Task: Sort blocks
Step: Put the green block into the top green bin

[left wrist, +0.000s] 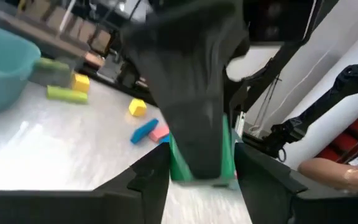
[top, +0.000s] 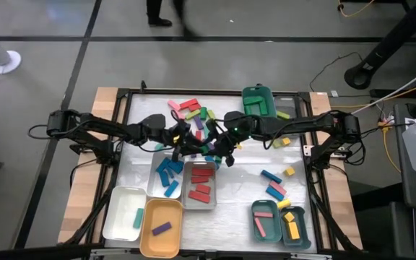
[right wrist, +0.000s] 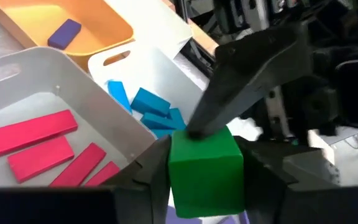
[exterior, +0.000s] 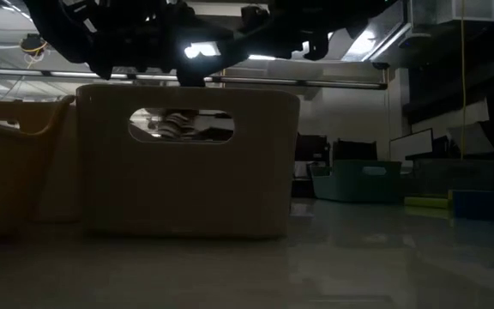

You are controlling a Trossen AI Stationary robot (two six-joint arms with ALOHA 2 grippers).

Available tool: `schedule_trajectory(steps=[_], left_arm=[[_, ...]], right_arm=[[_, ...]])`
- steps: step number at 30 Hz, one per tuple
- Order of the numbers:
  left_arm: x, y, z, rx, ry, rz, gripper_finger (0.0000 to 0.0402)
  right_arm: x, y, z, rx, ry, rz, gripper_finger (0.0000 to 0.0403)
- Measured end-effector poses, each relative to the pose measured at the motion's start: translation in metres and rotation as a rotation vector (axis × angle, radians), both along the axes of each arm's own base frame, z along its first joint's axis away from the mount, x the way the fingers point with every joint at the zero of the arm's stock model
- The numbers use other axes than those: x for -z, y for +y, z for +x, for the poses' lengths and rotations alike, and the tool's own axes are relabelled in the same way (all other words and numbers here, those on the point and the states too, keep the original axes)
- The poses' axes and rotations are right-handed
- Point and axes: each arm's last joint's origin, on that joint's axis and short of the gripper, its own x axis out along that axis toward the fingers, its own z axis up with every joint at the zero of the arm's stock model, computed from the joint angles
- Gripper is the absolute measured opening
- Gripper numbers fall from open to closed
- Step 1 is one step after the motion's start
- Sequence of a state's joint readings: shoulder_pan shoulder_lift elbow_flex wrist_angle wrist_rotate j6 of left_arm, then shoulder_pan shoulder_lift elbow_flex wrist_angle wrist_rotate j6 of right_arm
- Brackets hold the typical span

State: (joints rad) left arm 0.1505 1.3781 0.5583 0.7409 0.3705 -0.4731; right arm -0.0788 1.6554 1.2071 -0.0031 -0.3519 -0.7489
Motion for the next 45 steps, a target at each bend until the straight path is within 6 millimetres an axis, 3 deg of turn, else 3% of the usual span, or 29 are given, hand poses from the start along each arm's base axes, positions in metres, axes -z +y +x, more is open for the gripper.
schedule_trajectory(steps=[5,10,16,23,27,33,39,45], left_arm=[[0.0,0.002,0.0,-0.041,-0.006,0.018,0.0199],[0.0,0.011,-0.001,-0.082,-0.001,0.017,0.0219],[0.001,0.029,-0.004,-0.155,0.004,0.025,0.0218],[0.0,0.05,-0.01,-0.219,-0.001,0.038,0.0217],[0.003,0.057,-0.013,-0.247,0.029,0.031,0.0217],[0.01,0.058,-0.014,-0.251,0.103,0.017,0.0217],[0.015,0.058,-0.015,-0.291,0.154,0.035,0.0217],[0.015,0.063,-0.016,-0.44,0.167,0.082,0.0217]], right_arm=[[0.001,0.0,-0.001,0.015,0.018,0.007,0.0144],[0.004,-0.004,-0.001,0.139,0.051,-0.056,0.0144],[0.01,-0.011,-0.005,0.345,0.129,-0.237,0.0143],[0.023,-0.028,-0.021,0.649,0.341,-0.503,0.0143],[0.031,-0.055,-0.036,0.785,0.499,-0.546,0.0143],[0.04,-0.108,-0.064,0.934,0.673,-0.414,0.0143],[0.041,-0.163,-0.092,1.062,0.703,-0.259,0.0147],[0.042,-0.19,-0.112,1.125,0.682,-0.045,0.0173]])
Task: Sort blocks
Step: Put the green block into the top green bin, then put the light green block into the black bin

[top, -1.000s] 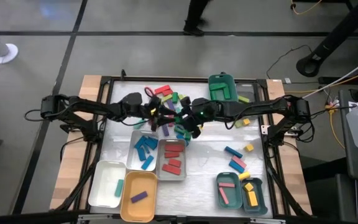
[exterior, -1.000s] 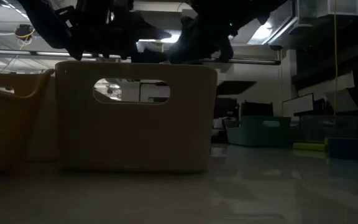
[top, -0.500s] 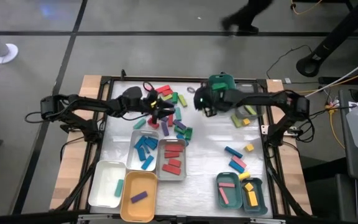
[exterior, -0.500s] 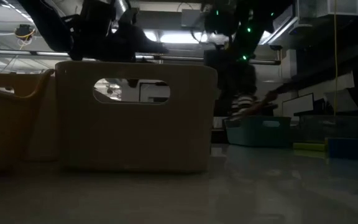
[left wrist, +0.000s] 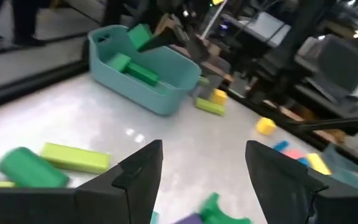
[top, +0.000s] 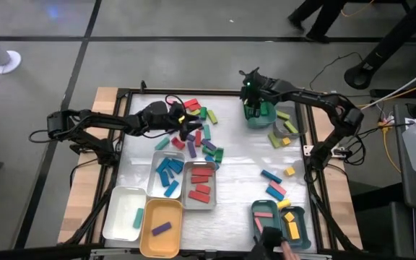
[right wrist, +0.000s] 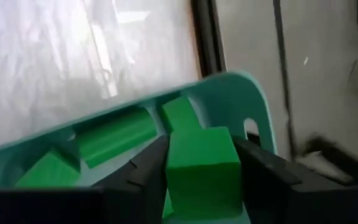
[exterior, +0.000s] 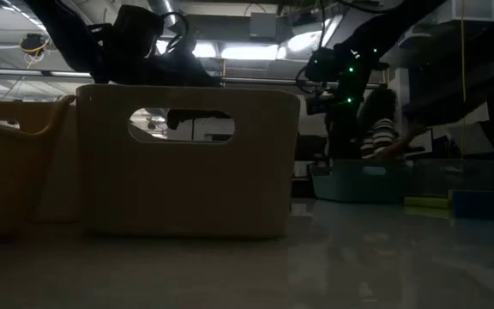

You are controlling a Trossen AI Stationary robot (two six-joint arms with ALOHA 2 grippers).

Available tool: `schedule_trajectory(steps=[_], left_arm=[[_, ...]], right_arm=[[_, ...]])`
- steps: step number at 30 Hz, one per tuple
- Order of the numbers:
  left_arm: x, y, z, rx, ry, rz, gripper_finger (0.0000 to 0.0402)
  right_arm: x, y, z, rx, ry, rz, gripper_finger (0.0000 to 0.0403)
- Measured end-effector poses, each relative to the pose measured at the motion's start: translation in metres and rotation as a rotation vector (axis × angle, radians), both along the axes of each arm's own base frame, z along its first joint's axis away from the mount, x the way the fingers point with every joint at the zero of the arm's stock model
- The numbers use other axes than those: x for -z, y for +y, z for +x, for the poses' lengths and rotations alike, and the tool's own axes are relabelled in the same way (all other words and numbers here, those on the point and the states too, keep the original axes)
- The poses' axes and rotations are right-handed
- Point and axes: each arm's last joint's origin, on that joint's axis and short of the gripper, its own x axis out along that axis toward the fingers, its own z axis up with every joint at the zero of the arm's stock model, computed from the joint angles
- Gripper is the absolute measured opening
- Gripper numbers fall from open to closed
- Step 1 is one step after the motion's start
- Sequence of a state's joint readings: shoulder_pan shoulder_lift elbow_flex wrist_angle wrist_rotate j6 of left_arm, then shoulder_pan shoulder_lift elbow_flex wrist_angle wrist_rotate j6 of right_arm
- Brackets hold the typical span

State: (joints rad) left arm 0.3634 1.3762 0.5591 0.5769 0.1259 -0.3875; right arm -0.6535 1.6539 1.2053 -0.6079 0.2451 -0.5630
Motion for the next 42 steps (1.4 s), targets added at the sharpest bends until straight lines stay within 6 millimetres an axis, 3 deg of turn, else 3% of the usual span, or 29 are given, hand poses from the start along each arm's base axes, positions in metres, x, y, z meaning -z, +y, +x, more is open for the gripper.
schedule_trajectory(steps=[6,14,20,24,27,36,42], left_arm=[[0.0,0.003,-0.001,-0.112,0.012,0.034,0.0217],[-0.005,0.005,0.003,-0.116,0.042,0.036,0.0217],[-0.004,0.005,0.004,-0.115,0.107,0.019,0.0217],[0.001,0.006,0.002,-0.173,0.145,-0.014,0.0217],[0.003,0.007,0.0,-0.218,0.165,-0.033,0.0217],[0.006,0.006,-0.001,-0.22,0.202,-0.044,0.0217],[0.007,0.005,-0.001,-0.218,0.204,-0.054,0.0217]], right_arm=[[0.0,-0.006,-0.005,0.094,-0.04,0.022,0.0193],[-0.001,-0.006,-0.002,0.121,-0.112,0.047,0.0225],[-0.009,-0.007,0.013,0.062,-0.411,0.201,0.0225],[-0.024,-0.005,0.032,0.223,-0.745,0.311,0.0218],[-0.032,0.001,0.044,0.245,-0.861,0.29,0.0212],[-0.032,0.03,0.063,0.233,-0.836,0.226,0.0199],[-0.009,0.042,0.08,0.211,-0.773,0.256,0.0198]])
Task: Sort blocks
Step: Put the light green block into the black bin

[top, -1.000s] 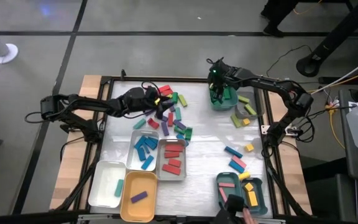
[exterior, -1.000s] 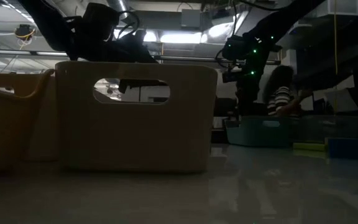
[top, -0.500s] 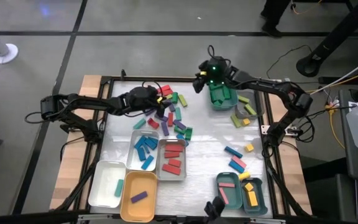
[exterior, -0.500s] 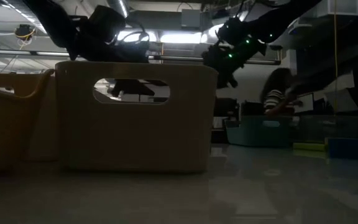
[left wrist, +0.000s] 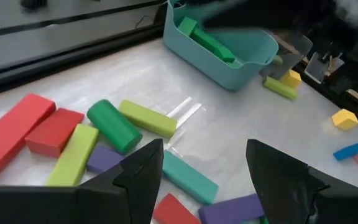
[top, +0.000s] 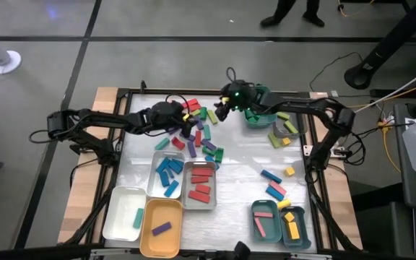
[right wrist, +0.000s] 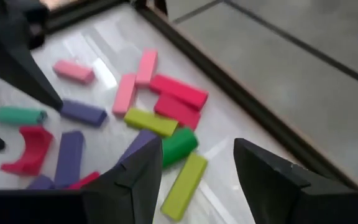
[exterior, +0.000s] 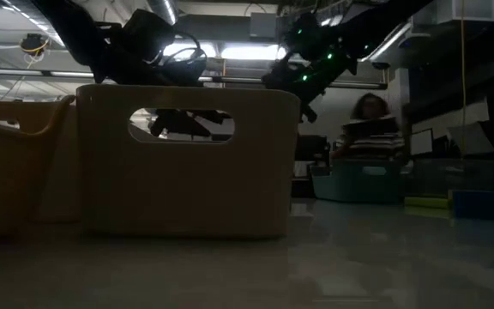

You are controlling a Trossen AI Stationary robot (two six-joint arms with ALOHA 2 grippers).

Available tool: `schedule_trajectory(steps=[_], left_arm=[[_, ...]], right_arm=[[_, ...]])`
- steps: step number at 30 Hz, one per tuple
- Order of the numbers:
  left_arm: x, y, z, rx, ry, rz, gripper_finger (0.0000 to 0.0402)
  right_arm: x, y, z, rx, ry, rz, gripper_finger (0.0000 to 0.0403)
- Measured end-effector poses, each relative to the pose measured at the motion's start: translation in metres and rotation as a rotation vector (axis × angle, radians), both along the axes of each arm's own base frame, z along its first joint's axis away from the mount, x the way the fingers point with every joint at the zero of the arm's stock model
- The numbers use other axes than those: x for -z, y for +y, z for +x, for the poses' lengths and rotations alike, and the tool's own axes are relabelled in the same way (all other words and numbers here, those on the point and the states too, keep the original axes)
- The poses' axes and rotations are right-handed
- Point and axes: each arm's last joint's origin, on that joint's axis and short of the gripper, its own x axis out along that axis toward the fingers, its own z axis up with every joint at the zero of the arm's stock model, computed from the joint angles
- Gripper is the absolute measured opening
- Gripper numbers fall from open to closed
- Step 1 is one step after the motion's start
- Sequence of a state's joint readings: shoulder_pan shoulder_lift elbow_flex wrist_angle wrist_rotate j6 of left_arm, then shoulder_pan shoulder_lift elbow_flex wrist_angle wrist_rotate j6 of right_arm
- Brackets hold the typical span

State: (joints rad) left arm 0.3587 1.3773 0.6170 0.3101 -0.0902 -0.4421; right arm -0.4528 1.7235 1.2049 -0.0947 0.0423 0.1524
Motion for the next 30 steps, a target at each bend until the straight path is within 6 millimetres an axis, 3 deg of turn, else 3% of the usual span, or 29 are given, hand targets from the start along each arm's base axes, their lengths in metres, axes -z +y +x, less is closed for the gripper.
schedule_trajectory(steps=[16,30], left_arm=[[0.009,-0.012,-0.001,0.029,0.095,-0.055,0.0217],[0.01,-0.012,-0.002,0.032,0.107,-0.051,0.0217]], right_arm=[[0.08,-0.007,0.028,0.02,0.103,0.094,0.0198],[0.102,-0.007,0.031,0.038,0.121,0.173,0.0198]])
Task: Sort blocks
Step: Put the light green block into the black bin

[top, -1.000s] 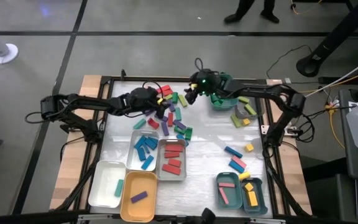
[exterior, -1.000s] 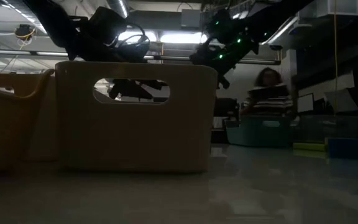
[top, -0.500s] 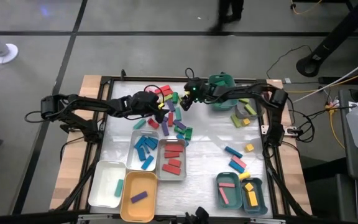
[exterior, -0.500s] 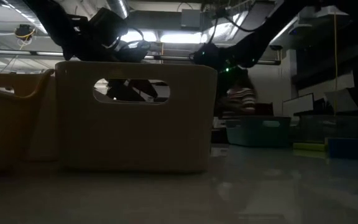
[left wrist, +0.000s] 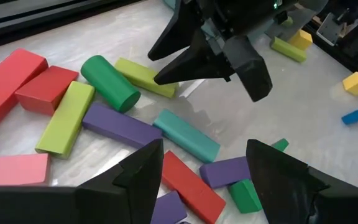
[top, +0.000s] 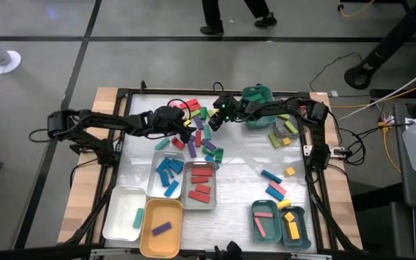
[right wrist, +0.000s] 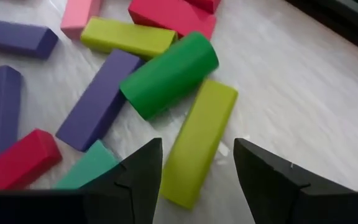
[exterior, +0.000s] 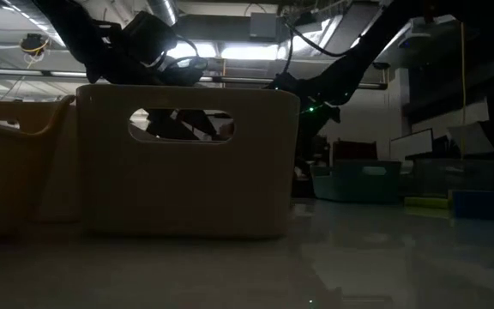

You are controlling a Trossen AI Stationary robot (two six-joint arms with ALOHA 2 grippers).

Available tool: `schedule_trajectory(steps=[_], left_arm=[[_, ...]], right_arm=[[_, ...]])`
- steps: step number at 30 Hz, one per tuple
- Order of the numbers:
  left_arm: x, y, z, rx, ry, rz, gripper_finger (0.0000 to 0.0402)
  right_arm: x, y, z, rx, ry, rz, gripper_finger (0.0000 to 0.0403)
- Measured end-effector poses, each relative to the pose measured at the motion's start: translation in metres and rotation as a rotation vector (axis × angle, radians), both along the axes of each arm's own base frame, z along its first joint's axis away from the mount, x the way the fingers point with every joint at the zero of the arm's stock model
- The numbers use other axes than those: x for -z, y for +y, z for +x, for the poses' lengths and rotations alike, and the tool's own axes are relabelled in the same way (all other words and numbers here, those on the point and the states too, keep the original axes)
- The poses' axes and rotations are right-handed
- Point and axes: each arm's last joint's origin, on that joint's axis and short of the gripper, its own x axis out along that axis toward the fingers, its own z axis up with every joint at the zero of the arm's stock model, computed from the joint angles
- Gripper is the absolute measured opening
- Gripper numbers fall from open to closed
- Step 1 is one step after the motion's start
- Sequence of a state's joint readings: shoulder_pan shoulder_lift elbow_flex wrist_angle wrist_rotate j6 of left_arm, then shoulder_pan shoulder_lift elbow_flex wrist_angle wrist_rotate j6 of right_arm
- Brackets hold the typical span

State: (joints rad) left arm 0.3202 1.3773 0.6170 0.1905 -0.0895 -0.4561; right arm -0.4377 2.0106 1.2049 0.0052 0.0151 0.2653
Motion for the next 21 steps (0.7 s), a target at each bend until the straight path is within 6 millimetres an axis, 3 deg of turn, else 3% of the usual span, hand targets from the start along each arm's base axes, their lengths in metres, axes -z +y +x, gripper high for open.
schedule_trajectory(steps=[15,21], left_arm=[[0.0,0.0,0.0,-0.001,0.002,-0.002,0.0217],[0.001,-0.001,0.0,0.034,-0.001,-0.022,0.0217]], right_arm=[[0.018,0.005,0.004,-0.002,0.034,0.026,0.0196],[0.018,0.004,0.004,-0.002,0.039,0.029,0.0144]])
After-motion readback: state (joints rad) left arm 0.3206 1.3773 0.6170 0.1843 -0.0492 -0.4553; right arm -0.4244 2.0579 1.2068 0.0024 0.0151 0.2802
